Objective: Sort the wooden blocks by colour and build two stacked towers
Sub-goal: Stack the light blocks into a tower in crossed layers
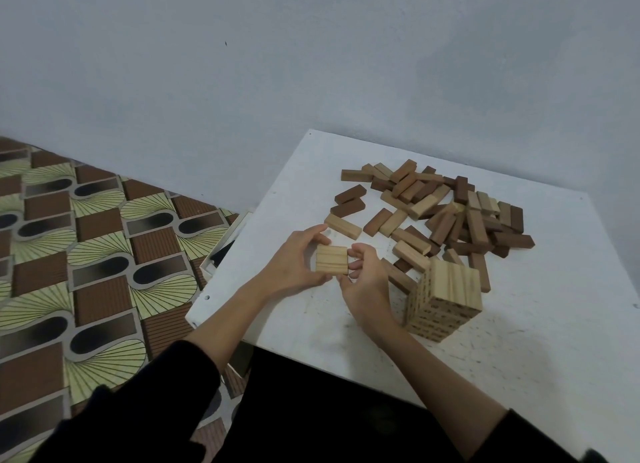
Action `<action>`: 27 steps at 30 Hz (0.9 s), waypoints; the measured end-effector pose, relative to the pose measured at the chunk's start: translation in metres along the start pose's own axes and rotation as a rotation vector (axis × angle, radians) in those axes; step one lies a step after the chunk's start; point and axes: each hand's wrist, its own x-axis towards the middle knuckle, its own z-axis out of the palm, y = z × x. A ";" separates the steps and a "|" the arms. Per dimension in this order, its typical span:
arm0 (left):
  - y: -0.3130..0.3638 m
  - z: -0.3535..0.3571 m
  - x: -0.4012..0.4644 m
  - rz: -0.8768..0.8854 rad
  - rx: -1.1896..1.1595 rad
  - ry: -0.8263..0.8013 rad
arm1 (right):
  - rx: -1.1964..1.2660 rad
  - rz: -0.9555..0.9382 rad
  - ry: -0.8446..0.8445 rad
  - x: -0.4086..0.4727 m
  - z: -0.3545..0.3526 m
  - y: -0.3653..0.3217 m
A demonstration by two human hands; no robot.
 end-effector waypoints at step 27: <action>0.141 -0.056 0.005 0.238 -0.328 0.123 | 0.130 -0.285 -0.087 -0.006 -0.129 -0.115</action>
